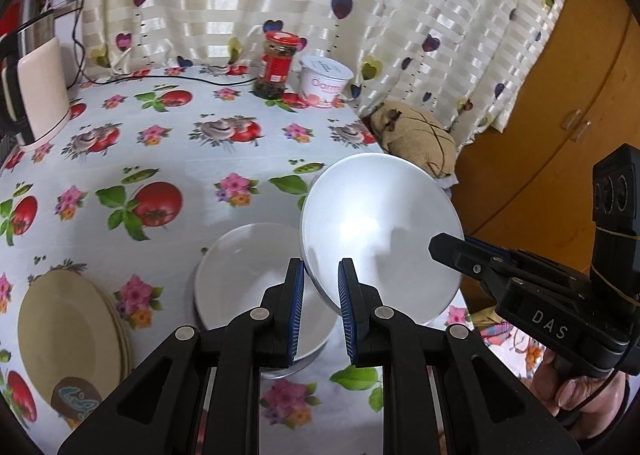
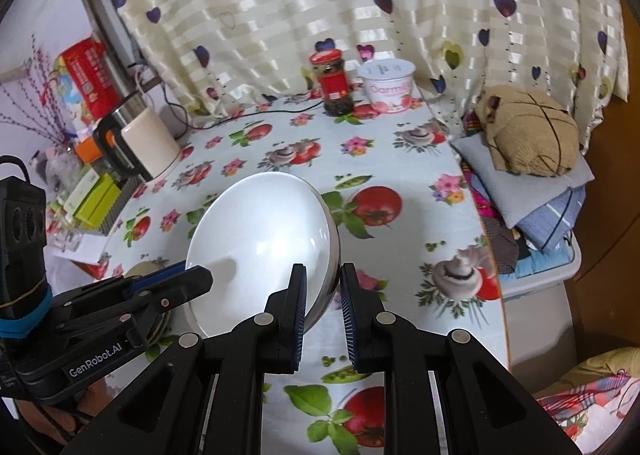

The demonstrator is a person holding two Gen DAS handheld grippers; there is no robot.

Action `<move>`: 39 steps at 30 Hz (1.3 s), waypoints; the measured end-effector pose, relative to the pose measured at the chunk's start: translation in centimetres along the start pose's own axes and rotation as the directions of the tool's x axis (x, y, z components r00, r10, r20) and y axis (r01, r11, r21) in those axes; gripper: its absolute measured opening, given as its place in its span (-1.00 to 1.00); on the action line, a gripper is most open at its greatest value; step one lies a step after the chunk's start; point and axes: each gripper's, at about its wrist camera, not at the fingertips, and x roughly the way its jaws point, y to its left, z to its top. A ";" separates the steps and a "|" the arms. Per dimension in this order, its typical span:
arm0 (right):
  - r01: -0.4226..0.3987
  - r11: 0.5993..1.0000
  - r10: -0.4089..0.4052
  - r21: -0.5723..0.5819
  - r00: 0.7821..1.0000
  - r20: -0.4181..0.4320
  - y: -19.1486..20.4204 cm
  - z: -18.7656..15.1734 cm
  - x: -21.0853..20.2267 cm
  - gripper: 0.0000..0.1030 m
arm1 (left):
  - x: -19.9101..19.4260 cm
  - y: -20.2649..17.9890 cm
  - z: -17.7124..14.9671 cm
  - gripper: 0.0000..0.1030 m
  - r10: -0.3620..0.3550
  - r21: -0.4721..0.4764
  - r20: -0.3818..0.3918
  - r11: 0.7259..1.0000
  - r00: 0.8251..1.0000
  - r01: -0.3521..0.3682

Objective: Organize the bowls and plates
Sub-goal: 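Lower the white bowl into the nested bowls in the steel bowl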

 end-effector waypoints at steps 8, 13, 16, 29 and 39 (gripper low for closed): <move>-0.025 0.999 0.024 -0.029 1.000 -0.017 2.0 -0.1 1.0 -0.68 | -0.9 1.5 -0.4 -0.64 0.030 -0.028 0.009 0.999 1.000 -0.030; -0.039 0.998 0.038 -0.043 0.999 -0.029 2.9 -0.1 1.6 -0.68 | -1.2 2.3 -0.7 -0.64 0.049 -0.043 0.007 0.998 0.999 -0.048; -0.045 0.998 0.043 -0.049 0.998 -0.038 3.3 -0.3 2.0 -0.68 | -1.3 2.7 -0.9 -0.64 0.059 -0.048 0.004 0.997 0.998 -0.058; -0.076 0.996 0.070 -0.049 0.992 -0.102 4.1 -1.0 4.6 -0.68 | -0.5 4.4 -1.6 -0.64 0.105 -0.071 -0.040 0.992 0.994 -0.107; -0.080 0.995 0.072 -0.052 0.987 -0.144 4.4 -1.2 6.2 -0.68 | 0.4 5.1 -1.9 -0.64 0.122 -0.081 -0.077 0.988 0.990 -0.128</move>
